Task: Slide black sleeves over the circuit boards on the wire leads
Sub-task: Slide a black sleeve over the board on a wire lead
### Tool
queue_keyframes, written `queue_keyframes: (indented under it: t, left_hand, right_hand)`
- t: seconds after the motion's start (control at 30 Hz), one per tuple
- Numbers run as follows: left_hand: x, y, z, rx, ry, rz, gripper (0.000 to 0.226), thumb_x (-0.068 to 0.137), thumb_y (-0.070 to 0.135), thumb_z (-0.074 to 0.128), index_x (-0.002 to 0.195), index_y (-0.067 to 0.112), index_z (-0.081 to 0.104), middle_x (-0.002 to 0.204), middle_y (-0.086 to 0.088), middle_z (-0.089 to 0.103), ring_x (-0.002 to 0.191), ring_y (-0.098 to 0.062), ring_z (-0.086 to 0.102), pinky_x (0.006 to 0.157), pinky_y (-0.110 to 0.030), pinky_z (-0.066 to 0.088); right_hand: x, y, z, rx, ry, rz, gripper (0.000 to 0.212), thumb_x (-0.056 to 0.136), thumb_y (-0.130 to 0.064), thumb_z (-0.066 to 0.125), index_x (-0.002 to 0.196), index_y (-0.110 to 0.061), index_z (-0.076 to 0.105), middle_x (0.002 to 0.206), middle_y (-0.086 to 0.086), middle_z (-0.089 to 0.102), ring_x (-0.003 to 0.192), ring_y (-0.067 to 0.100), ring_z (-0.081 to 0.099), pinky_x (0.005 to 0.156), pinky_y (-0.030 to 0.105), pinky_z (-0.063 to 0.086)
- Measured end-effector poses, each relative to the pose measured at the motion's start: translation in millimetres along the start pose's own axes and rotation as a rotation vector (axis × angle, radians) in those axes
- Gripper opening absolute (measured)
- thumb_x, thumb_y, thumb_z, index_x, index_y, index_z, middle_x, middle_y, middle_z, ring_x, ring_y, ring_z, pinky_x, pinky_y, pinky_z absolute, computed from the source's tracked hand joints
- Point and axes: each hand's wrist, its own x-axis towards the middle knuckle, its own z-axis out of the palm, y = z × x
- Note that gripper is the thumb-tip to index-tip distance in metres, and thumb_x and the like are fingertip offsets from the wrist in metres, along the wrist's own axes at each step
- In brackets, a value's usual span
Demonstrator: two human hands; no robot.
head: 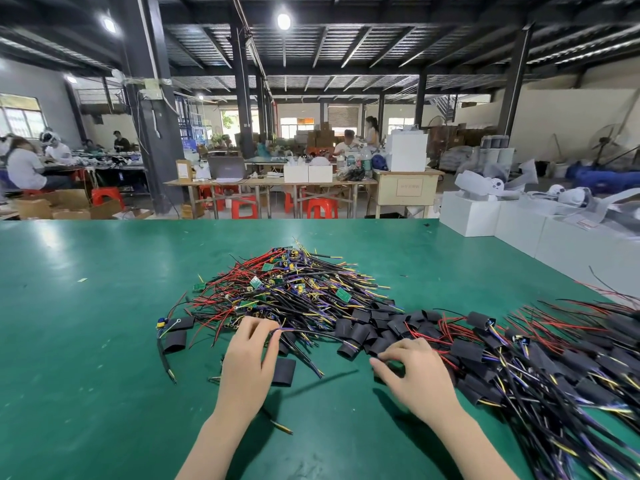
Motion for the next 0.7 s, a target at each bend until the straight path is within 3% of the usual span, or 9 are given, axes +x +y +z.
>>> queue_keyframes:
  t: [0.13,0.23,0.33,0.4,0.47,0.5,0.57,0.63,0.7]
  left_hand:
    - [2,-1,1,-0.002,0.098,-0.113,0.008,0.094,0.004,0.057,0.096,0.008,0.064,0.094,0.002,0.051,0.077,-0.013,0.052,0.070,-0.020,0.034]
    - [6,-1,-1,-0.045,0.237,-0.227,0.010,0.094,-0.002,0.055,0.092,0.004,0.063,0.088,-0.004,0.053,0.072,-0.022,0.051,0.068,-0.021,0.031]
    - [6,-2,-3,-0.147,0.274,-0.322,0.014,0.097,0.000,0.049,0.089,0.006,0.058,0.078,-0.008,0.051,0.060,-0.024,0.056,0.062,-0.021,0.036]
    - [4,-3,-3,-0.160,0.257,-0.362,0.016,0.099,0.002,0.047,0.088,0.006,0.057,0.075,-0.012,0.052,0.057,-0.018,0.057,0.061,-0.024,0.035]
    - [2,-5,-2,-0.145,0.237,-0.382,0.016,0.098,0.002,0.047,0.087,0.003,0.057,0.074,-0.014,0.053,0.059,-0.020,0.056,0.060,-0.022,0.031]
    - [2,-6,-2,-0.147,0.228,-0.396,0.016,0.099,0.002,0.047,0.088,0.003,0.058,0.076,-0.015,0.053,0.060,-0.023,0.056,0.059,-0.020,0.032]
    - [2,-8,-1,-0.162,0.222,-0.420,0.016,0.099,0.004,0.046,0.089,0.003,0.057,0.079,-0.013,0.053,0.062,-0.028,0.058,0.059,-0.017,0.035]
    - [3,-9,-1,-0.164,0.225,-0.421,0.016,0.099,0.005,0.046,0.089,0.004,0.057,0.080,-0.012,0.053,0.062,-0.029,0.059,0.061,-0.026,0.040]
    - [2,-9,1,-0.165,0.222,-0.416,0.016,0.100,0.006,0.046,0.089,0.006,0.057,0.080,-0.010,0.053,0.062,-0.031,0.060,0.063,-0.036,0.044]
  right_hand:
    - [8,-18,2,0.026,-0.067,-0.035,0.018,0.089,-0.035,0.059,0.095,-0.026,0.073,0.099,-0.010,0.064,0.103,0.015,0.053,0.088,0.028,0.040]
    - [12,-47,11,0.026,-0.227,-0.231,0.020,0.089,-0.029,0.058,0.102,-0.023,0.071,0.104,-0.004,0.065,0.106,0.017,0.055,0.091,0.028,0.041]
    - [19,-82,27,0.060,-0.365,-0.464,0.036,0.085,-0.004,0.051,0.117,-0.014,0.065,0.120,0.004,0.063,0.116,0.024,0.051,0.096,0.034,0.042]
    - [28,-102,37,-0.046,-0.445,-0.599,0.055,0.081,0.006,0.049,0.133,-0.014,0.052,0.143,0.006,0.047,0.127,0.025,0.042,0.101,0.039,0.038]
    - [36,-116,44,-0.235,-0.481,-0.715,0.065,0.084,0.004,0.053,0.143,-0.019,0.037,0.155,0.003,0.027,0.134,0.024,0.033,0.100,0.042,0.037]
    - [40,-121,47,-0.313,-0.484,-0.760,0.064,0.086,0.000,0.054,0.144,-0.021,0.035,0.155,0.002,0.026,0.133,0.024,0.032,0.097,0.042,0.037]
    - [46,-129,49,-0.404,-0.462,-0.822,0.055,0.089,-0.004,0.054,0.139,-0.020,0.043,0.142,0.004,0.044,0.125,0.025,0.039,0.090,0.040,0.041]
    - [52,-131,46,-0.416,-0.438,-0.828,0.043,0.087,-0.004,0.054,0.129,-0.016,0.054,0.122,0.007,0.057,0.116,0.028,0.046,0.084,0.040,0.045]
    - [55,-126,42,-0.363,-0.442,-0.780,0.036,0.086,-0.009,0.059,0.122,-0.012,0.059,0.113,0.011,0.060,0.111,0.031,0.049,0.082,0.041,0.046]
